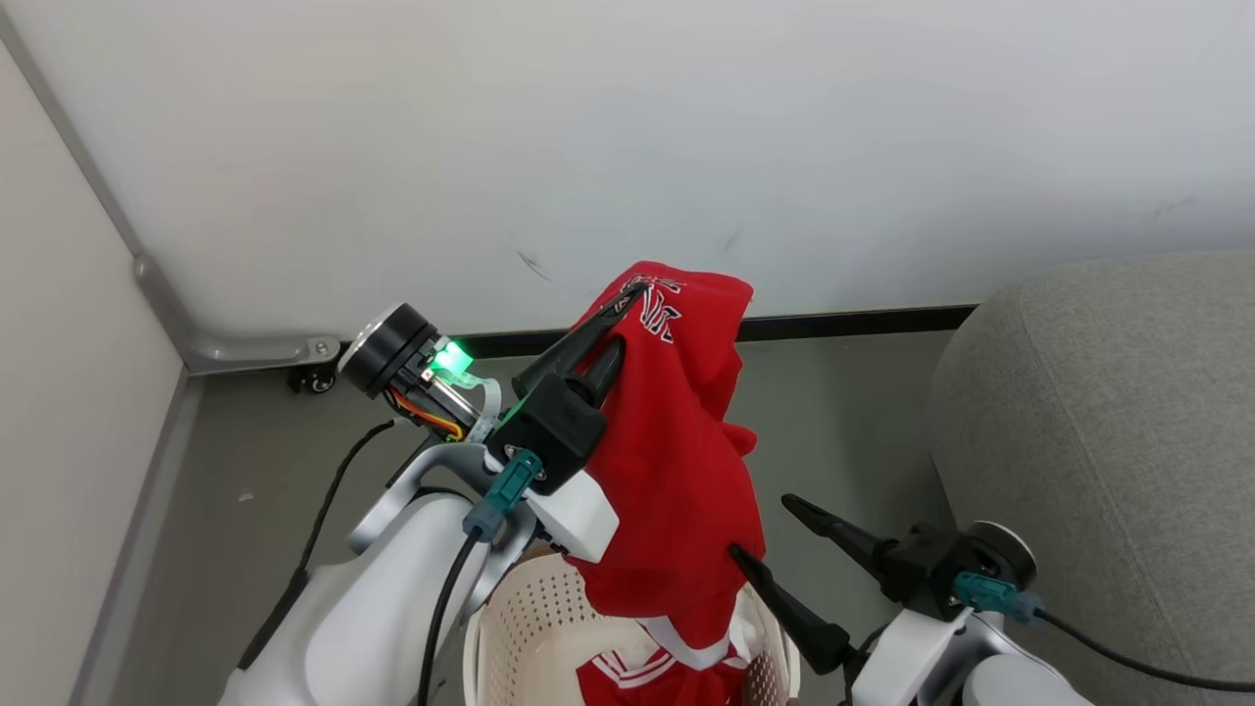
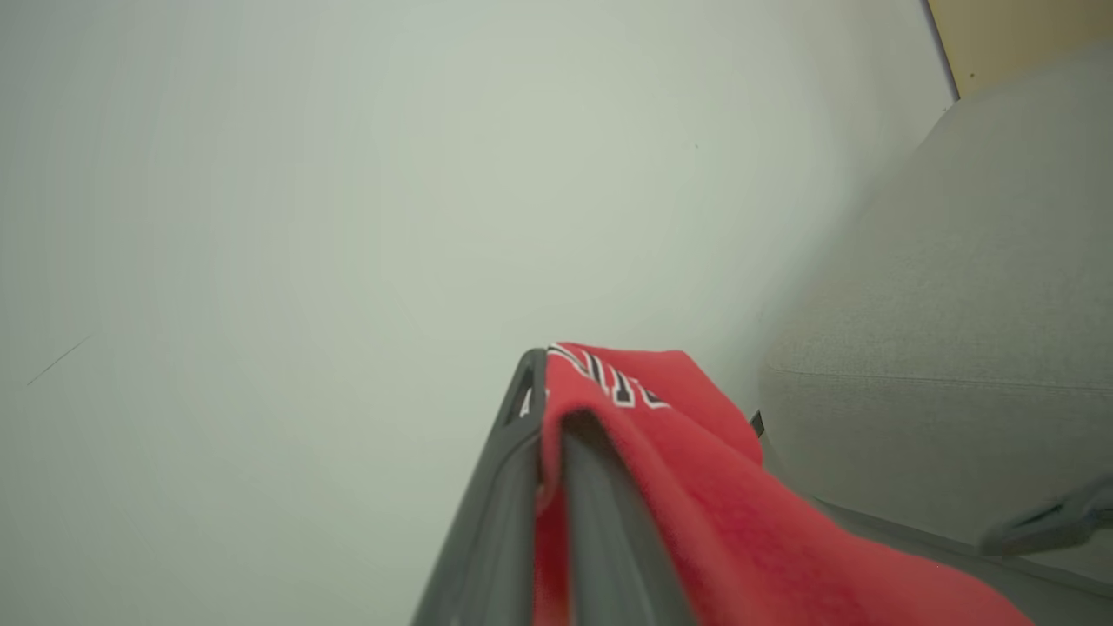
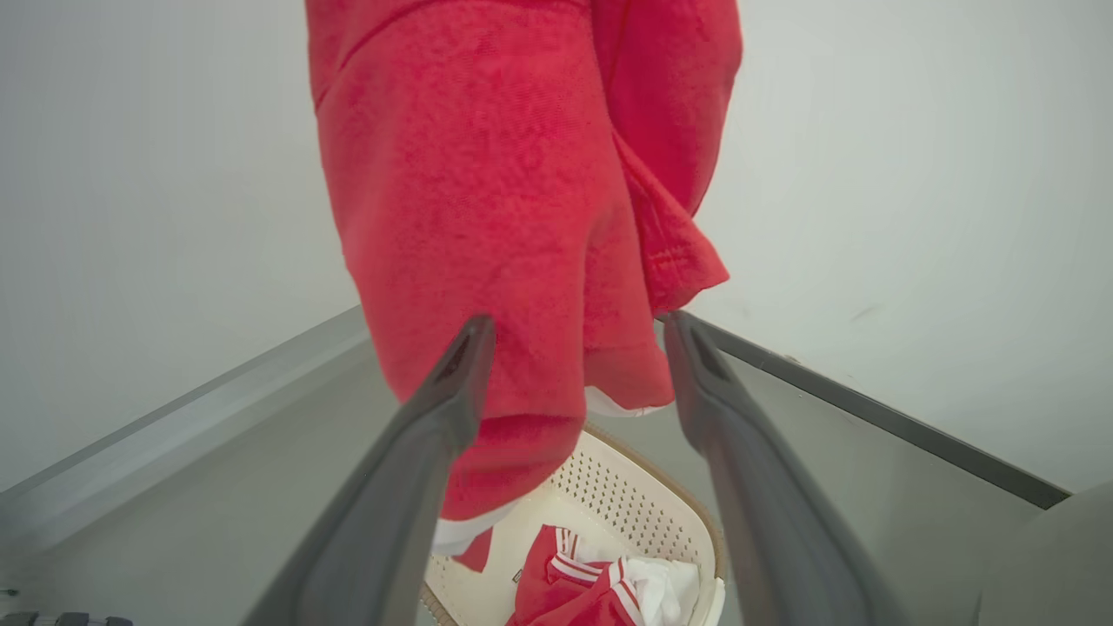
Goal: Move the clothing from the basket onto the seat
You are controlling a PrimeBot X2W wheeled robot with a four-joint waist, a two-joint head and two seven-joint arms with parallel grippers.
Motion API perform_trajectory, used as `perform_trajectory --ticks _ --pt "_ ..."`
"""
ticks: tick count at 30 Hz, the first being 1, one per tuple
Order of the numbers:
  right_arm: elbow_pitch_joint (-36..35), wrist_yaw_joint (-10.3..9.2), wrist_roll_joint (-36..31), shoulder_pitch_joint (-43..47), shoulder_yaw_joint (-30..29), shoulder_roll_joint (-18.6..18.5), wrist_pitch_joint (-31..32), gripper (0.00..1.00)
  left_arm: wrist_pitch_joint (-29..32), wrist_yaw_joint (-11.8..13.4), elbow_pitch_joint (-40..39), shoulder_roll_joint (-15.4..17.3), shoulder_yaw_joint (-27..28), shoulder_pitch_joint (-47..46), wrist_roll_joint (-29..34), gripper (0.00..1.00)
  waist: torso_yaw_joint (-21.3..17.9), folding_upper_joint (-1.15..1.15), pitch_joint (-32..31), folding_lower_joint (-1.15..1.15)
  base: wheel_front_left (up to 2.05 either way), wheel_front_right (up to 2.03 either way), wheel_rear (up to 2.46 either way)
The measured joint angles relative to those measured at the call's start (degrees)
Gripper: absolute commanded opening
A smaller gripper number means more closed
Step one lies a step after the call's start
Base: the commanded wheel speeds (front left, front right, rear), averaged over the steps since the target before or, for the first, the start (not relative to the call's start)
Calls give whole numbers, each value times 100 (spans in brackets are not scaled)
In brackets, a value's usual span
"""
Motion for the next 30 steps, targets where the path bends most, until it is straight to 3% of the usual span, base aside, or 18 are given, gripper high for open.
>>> perform_trajectory --ticks 10,24,25,28,30 --pt "242 0 482 -233 694 165 47 100 152 -57 -113 -121 -143 -24 1 0 128 0 -15 0 0 0 0" --pt "834 1 666 -732 877 363 -255 100 298 -157 -242 -245 -296 -112 2 0 337 0 -77 0 0 0 0" --pt "887 0 667 -766 896 370 -277 95 311 -157 -248 -263 -301 -112 2 0 354 0 -84 0 0 0 0" --pt "1028 0 668 -877 938 402 -358 50 347 -158 -268 -281 -312 -112 0 0 404 0 -101 0 0 0 0" --pt "1065 1 669 -915 949 412 -382 40 347 -158 -272 -283 -316 -112 -4 0 420 0 -106 0 0 0 0"
